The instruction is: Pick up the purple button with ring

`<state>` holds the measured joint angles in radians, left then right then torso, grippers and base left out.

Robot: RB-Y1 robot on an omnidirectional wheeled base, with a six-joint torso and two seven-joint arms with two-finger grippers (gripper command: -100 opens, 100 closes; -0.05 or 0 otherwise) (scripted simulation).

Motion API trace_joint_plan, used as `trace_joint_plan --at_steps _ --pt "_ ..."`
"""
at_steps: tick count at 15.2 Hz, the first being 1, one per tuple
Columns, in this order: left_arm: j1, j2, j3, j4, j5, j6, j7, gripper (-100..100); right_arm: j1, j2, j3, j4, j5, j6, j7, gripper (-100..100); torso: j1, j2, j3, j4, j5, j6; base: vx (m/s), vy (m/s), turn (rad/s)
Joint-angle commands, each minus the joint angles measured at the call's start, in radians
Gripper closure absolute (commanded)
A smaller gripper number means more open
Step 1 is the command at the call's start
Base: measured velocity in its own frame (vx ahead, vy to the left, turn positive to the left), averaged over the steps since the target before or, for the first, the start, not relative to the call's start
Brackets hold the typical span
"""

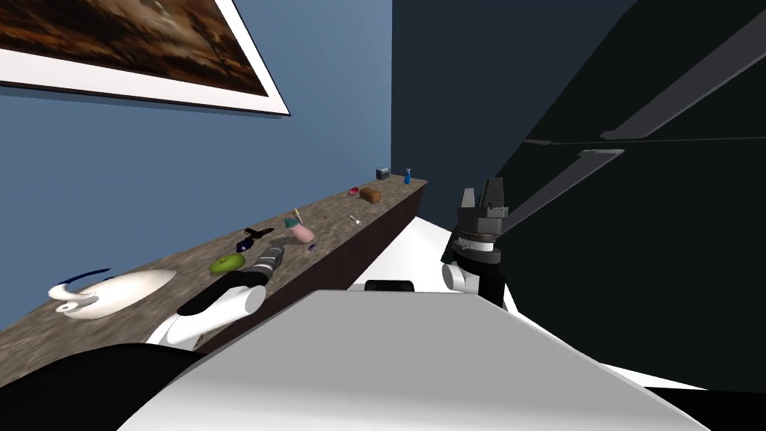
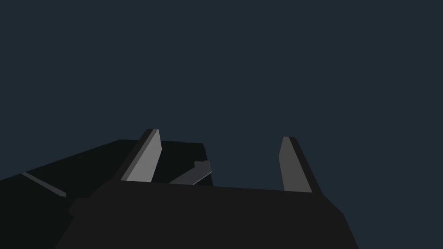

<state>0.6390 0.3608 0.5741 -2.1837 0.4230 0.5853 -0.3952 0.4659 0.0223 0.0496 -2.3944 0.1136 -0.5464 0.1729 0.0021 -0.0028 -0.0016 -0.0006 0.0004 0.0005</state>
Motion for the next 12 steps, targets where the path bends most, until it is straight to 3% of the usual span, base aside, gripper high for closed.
trace_joint_plan --at_steps 1,2,5,6,9,10,12 --pt "0.006 0.014 0.013 0.017 0.02 0.047 -0.01 -100 0.0 0.0 0.0 0.0 0.0 0.0 0.0 0 0.0 0.0 0.0 0.0 0.0 0.0 0.024 0.007 -0.067" --pt "0.01 0.026 0.042 0.036 0.05 0.072 -0.033 -100 0.0 0.0 0.0 0.0 0.0 0.0 0.0 0 0.0 0.0 0.0 0.0 0.0 -0.001 0.031 0.007 -0.153" --pt "0.01 0.026 0.042 0.036 0.05 0.12 -0.033 -100 0.0 0.0 0.0 0.0 0.0 0.0 0.0 0 0.0 -0.001 0.0 0.0 0.0 -0.001 0.031 0.007 -0.093" --pt "0.015 0.038 0.071 0.055 0.079 0.153 -0.055 -100 0.0 0.0 0.0 0.0 0.0 0.0 0.0 0 0.0 0.0 0.0 0.0 0.0 -0.001 0.033 0.002 -0.189" --pt "0.015 0.038 0.071 0.055 0.079 0.194 -0.055 -100 0.0 0.0 0.0 0.0 0.0 0.0 0.0 0 0.0 -0.001 0.0 0.0 0.0 -0.001 0.031 0.007 -0.075" --pt "0.018 0.049 0.098 0.074 0.108 0.223 -0.077 -100 0.0 0.0 0.0 0.0 0.0 0.0 0.0 0 0.0 0.0 0.0 0.0 0.0 -0.001 0.039 0.0 -0.144" --pt "0.018 0.049 0.098 0.074 0.108 0.26 -0.077 -100 0.0 0.0 0.0 0.0 0.0 0.0 0.0 0 0.0 -0.001 -0.001 0.0 0.0 0.0 0.047 0.01 -0.138"
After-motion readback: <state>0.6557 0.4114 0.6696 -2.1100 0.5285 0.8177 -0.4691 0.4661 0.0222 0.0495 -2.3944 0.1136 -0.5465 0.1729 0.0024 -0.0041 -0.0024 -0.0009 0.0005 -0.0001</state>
